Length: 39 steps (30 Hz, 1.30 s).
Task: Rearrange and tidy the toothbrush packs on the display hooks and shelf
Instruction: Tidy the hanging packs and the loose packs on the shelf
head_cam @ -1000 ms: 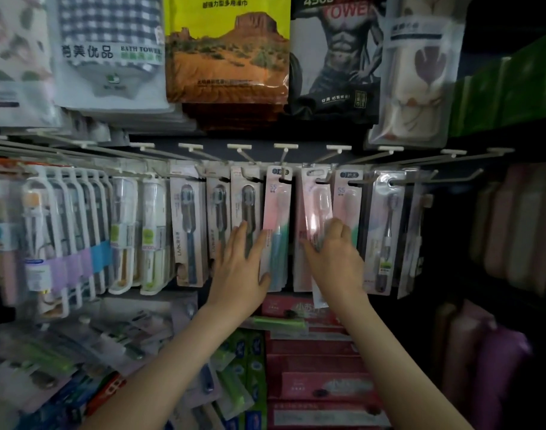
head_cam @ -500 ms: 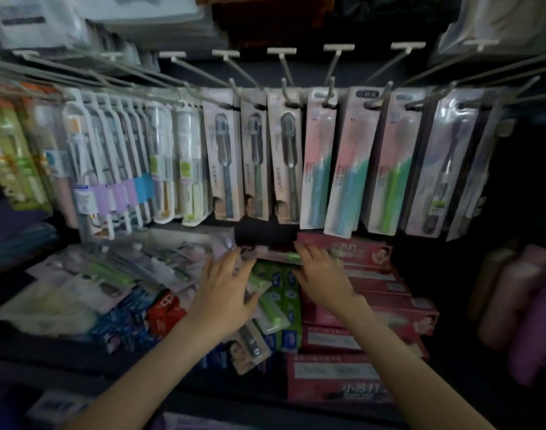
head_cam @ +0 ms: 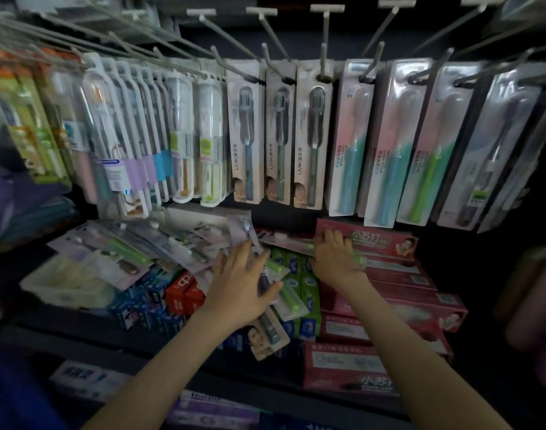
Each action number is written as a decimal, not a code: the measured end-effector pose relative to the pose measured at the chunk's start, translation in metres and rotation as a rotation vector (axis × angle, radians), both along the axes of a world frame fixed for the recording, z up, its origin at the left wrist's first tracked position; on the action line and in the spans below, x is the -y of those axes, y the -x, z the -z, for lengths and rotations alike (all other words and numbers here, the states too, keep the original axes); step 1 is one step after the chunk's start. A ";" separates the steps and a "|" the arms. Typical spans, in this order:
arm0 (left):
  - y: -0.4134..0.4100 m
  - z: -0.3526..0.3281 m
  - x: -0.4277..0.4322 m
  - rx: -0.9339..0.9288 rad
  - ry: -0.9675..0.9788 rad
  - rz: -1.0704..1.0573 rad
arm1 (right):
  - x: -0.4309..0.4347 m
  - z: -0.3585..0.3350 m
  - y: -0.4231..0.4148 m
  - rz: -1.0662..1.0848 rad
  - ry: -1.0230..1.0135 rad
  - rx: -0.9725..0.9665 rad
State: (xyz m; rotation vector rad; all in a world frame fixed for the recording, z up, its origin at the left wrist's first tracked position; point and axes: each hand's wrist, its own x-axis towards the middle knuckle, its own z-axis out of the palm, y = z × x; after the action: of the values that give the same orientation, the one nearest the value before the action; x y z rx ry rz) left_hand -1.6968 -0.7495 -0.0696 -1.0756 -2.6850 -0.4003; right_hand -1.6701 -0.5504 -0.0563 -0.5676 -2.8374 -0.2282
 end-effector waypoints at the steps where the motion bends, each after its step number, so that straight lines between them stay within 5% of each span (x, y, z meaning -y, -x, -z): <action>1: 0.001 0.003 -0.001 0.024 0.012 0.003 | 0.003 0.001 0.001 -0.002 -0.002 -0.014; 22: -0.007 -0.017 -0.002 0.065 -0.183 0.071 | 0.017 -0.006 -0.077 -0.135 0.212 -0.445; 28: -0.019 -0.061 -0.013 -0.129 -0.383 0.200 | 0.022 -0.042 -0.102 -0.183 0.131 -0.769; 39: -0.019 -0.112 -0.054 -0.199 -0.436 0.235 | 0.012 -0.118 -0.083 -0.032 -0.054 -0.766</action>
State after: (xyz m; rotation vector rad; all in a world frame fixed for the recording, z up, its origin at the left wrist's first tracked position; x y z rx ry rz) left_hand -1.6779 -0.6955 0.0426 -1.2166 -2.1641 -0.8266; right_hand -1.5874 -0.5619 0.0619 -0.4661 -2.0891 -0.0575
